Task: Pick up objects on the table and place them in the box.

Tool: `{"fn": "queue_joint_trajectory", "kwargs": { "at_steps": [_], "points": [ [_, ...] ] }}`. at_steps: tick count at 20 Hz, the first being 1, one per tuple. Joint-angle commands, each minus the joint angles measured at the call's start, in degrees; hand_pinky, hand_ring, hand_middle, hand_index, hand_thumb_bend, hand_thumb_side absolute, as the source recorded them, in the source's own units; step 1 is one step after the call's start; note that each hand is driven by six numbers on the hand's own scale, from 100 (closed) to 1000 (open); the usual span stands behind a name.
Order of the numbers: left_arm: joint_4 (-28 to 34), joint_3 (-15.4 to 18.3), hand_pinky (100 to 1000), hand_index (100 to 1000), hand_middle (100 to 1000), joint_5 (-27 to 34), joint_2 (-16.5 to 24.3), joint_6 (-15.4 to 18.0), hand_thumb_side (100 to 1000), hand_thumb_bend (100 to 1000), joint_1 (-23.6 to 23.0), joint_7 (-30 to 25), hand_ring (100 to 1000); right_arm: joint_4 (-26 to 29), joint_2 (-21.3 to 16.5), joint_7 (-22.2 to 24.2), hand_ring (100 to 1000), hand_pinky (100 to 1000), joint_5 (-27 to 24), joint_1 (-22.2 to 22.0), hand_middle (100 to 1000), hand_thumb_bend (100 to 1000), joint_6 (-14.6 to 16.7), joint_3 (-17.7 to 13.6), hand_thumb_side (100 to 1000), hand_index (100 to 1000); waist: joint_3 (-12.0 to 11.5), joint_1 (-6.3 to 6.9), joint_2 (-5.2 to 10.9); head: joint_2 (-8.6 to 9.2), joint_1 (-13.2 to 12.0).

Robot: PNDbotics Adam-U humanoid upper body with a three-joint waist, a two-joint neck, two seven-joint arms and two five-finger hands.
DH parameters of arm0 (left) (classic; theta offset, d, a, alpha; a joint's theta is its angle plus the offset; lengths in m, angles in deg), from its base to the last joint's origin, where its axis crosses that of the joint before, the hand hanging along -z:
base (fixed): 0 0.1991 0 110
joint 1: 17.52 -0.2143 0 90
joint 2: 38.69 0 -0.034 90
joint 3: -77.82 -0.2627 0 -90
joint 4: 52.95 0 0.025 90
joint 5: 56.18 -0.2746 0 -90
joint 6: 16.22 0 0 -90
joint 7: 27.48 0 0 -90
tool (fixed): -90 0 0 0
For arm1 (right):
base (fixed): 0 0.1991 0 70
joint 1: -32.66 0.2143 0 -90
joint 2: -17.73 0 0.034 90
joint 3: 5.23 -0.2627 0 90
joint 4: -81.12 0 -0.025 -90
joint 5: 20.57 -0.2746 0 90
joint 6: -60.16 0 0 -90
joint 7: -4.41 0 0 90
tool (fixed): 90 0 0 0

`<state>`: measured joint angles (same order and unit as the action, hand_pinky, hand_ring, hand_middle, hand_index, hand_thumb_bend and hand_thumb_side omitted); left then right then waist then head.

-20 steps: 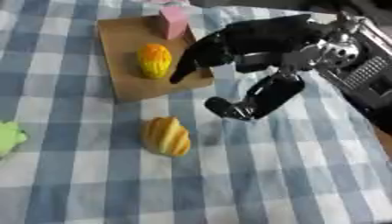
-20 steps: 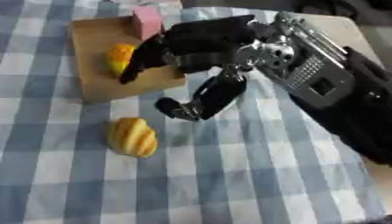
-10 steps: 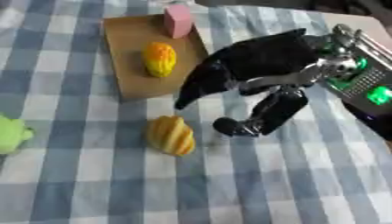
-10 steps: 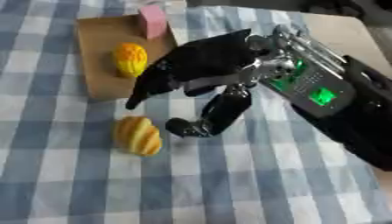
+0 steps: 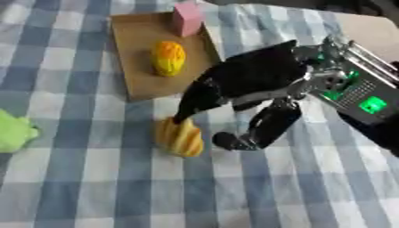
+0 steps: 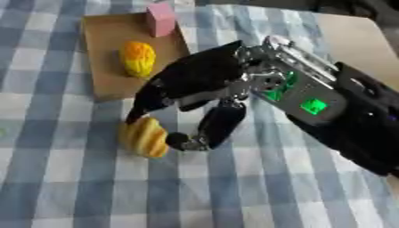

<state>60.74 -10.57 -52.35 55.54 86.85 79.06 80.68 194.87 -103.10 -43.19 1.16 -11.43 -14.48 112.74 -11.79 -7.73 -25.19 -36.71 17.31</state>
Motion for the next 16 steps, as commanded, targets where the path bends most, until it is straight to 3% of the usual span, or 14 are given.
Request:
{"fn": "queue_joint_trajectory", "kwargs": {
  "at_steps": [1, 6, 16],
  "points": [
    [0.90, 0.04, 914, 881, 826, 0.21, 0.75, -0.04, 666, 110, 0.37, -0.30, 717, 0.59, 0.19, -0.65, 878, 829, 1.69, 1.42, 834, 100, -0.97, 0.02, 260, 946, -0.07, 0.38, 0.96, 1.34, 1.97],
    [0.90, 0.04, 914, 881, 826, 0.32, 0.72, 0.01, 665, 110, 0.50, -0.35, 717, -1.93, 2.06, -0.32, 878, 828, 3.37, 2.80, 833, 100, -0.48, 1.88, 283, 948, -0.05, 0.52, 0.93, 2.07, 3.63],
    [0.90, -0.07, 914, 881, 826, 0.40, 0.58, 0.00, 667, 109, 0.79, -0.53, 716, -7.88, 6.01, -0.48, 874, 824, 7.19, 4.90, 826, 100, 2.73, 5.58, 306, 928, -0.30, 0.48, 0.48, 1.37, 2.96]
  ]
}}
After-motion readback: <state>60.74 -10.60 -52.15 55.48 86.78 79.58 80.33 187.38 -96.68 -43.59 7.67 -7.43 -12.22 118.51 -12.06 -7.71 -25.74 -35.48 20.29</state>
